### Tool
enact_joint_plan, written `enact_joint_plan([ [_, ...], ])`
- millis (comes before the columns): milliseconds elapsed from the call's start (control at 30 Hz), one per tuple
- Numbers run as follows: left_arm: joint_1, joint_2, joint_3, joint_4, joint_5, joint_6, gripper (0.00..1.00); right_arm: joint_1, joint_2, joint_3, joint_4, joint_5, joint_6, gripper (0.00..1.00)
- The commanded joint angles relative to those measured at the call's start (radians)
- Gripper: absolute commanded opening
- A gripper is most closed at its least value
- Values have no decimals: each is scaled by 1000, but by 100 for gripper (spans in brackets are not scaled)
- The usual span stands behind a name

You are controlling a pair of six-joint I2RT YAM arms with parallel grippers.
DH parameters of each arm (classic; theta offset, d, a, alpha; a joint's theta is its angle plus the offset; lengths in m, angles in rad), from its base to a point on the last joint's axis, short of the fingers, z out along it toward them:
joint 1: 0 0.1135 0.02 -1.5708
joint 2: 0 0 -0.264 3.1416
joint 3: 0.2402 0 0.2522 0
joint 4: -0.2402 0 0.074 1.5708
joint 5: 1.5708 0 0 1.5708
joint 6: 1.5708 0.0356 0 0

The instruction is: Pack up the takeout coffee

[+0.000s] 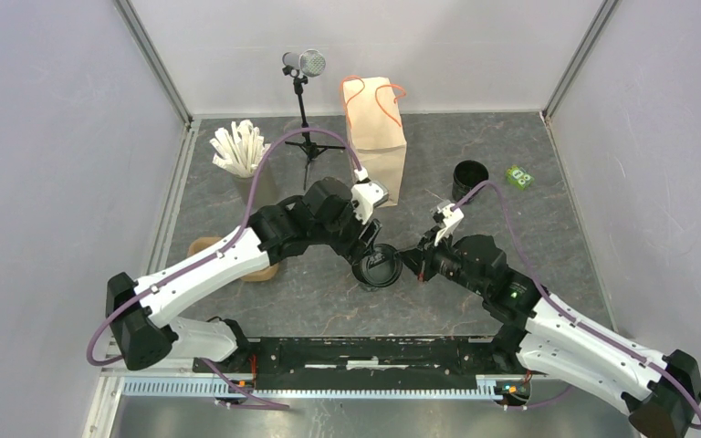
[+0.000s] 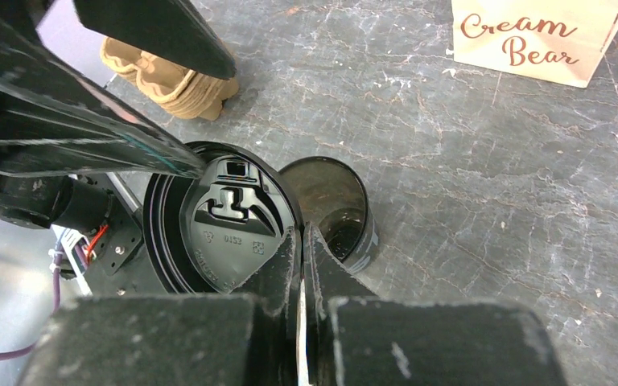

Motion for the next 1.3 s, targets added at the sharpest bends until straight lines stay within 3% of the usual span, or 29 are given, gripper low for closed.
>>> enact_joint_plan([
  [0, -15, 24, 34, 8, -97, 76, 65, 3, 9, 48, 88, -10, 18, 0],
  [200, -32, 39, 29, 5, -146, 90, 56, 3, 28, 43, 113, -12, 26, 0],
  [367, -42, 42, 30, 4, -175, 97, 29, 3, 38, 36, 150, -26, 29, 1],
  [500, -42, 30, 14, 7, -182, 89, 15, 3, 36, 24, 199, -35, 23, 12],
  [767, -25, -38, -60, 54, -135, -52, 11, 3, -9, 0, 266, -1, -61, 57],
  [933, 80, -102, -135, 120, 65, -167, 9, 3, -99, -28, 328, 5, -224, 78],
  [1100, 254, -231, -241, 274, 359, -338, 9, 3, -224, -209, 673, -88, -494, 92],
  [1267, 296, -304, -264, 360, 494, -463, 11, 3, -243, -354, 1052, -259, -711, 98],
])
